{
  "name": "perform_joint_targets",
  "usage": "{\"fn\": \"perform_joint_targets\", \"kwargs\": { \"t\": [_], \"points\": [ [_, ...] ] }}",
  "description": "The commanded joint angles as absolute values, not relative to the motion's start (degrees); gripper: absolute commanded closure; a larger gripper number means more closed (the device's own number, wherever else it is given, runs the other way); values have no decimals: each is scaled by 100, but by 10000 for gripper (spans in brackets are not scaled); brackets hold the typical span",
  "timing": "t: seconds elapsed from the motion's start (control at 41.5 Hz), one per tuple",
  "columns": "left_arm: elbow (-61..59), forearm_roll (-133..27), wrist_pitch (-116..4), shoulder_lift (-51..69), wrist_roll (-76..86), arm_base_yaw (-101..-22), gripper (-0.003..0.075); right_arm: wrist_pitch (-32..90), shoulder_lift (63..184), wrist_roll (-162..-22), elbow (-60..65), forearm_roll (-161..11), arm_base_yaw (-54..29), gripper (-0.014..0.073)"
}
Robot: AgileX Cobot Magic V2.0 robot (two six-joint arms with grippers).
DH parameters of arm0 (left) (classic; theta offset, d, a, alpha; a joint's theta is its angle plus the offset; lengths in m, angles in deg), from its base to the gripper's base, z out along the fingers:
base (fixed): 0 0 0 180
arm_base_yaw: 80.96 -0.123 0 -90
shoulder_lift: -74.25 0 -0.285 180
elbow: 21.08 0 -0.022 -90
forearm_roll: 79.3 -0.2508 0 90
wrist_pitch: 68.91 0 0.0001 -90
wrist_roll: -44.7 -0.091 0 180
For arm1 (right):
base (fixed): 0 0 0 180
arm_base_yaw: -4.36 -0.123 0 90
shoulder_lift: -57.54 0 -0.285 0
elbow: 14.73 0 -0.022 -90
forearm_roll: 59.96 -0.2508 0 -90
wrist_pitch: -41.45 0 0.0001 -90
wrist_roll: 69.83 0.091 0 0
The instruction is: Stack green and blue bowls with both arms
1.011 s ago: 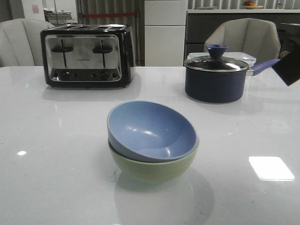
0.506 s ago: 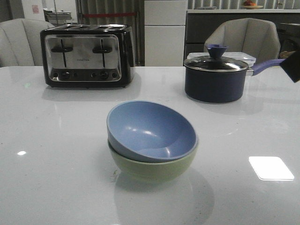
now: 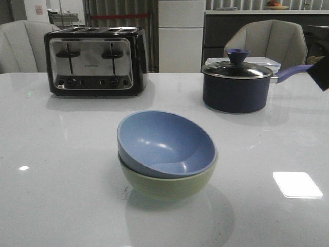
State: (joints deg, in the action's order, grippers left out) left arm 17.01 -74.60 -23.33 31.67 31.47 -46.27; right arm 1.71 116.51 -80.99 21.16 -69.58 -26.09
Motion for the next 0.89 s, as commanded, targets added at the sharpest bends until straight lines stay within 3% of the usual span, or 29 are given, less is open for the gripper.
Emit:
{"fn": "perform_joint_targets", "kwargs": {
  "t": [0.0, 0.217, 0.602, 0.867],
  "points": [
    [1551, -7403, -2769, 3165, 3159, -4589, 627, 456, 11603, -8163, 1951, -6953, -2616, 537],
    [1640, -7389, -2899, 3444, 3159, -4688, 627, 461, 11603, -8163, 1951, -6953, -2616, 537],
    [3720, -6799, -5628, 5632, 3159, -6961, 627, 455, 11603, -8163, 1951, -6953, -2616, 537],
    [4877, -6871, -6466, 6545, 3291, -7466, 627, 455, 11603, -8163, 1951, -6953, -2616, 537]
  ]
}}
